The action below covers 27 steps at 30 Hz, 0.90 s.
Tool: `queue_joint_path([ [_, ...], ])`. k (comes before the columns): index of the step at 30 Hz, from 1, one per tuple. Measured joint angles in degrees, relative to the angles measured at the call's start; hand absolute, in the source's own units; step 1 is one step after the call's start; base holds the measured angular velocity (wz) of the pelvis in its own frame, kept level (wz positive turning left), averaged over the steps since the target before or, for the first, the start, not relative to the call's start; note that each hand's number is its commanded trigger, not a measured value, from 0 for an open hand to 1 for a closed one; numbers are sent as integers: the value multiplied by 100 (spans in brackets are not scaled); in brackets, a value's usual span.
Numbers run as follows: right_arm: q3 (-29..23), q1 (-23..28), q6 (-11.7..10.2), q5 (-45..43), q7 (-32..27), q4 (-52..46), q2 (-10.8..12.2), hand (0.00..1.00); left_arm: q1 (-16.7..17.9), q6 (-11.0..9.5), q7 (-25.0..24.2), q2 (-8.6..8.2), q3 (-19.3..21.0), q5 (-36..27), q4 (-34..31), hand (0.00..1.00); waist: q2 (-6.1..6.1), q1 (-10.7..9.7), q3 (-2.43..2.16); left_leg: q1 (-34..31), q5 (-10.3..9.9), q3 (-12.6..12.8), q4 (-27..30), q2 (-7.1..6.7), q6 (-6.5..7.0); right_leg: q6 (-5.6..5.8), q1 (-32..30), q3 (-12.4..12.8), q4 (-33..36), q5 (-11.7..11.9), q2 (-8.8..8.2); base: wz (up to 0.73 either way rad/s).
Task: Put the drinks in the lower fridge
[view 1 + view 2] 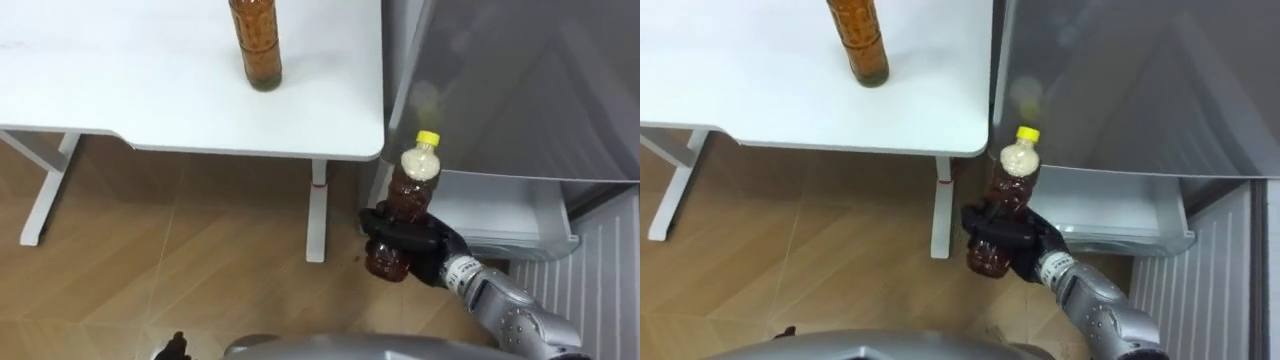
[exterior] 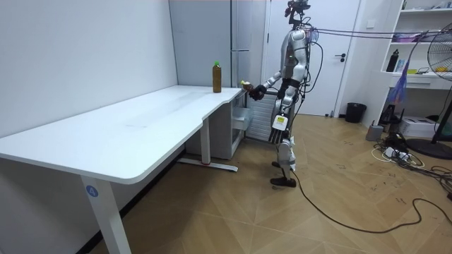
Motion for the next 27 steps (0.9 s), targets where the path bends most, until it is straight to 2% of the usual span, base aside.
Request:
queue_joint_path([
  [4,-32,1,-36,537,-226,3,11,100,12,0,-39,0,-1,0,8,0,18,-71,6,1,0,2,15,0,0,0,-16,-2,52,0,-4,0],
  [7,-72,18,-79,1322,-527,12,35,100,30,1,-38,1,-13,0,30,0,4,-108,15,0,-1,7,46,0,0,0,-9,-2,64,0,-5,0],
  [10,-100,86,-249,1852,-724,14,39,100,57,28,-37,0,-12,49,28,0,4,-152,16,0,-1,6,53,4,-1,-4,-9,-1,68,2,-2,0],
  [14,-106,186,-332,2380,-941,70,66,100,110,111,-24,-20,-10,122,27,0,12,-229,14,-2,-2,7,64,10,-2,-7,-12,9,78,4,2,0],
  [17,-148,239,-395,3147,-1109,258,147,100,115,133,64,-81,-7,124,28,0,19,-241,16,-3,-2,7,56,9,-2,-8,-19,9,79,5,1,0],
  [22,-283,239,-705,4144,-1435,497,255,100,126,130,87,-153,-11,118,33,0,47,-234,16,-2,-1,31,48,9,-2,-8,-47,49,86,5,9,-3],
  [27,-317,239,-953,4509,-1590,557,258,100,126,130,85,-157,-9,106,37,0,51,-235,14,0,-1,43,41,11,-2,-8,-56,61,85,5,9,0],
])
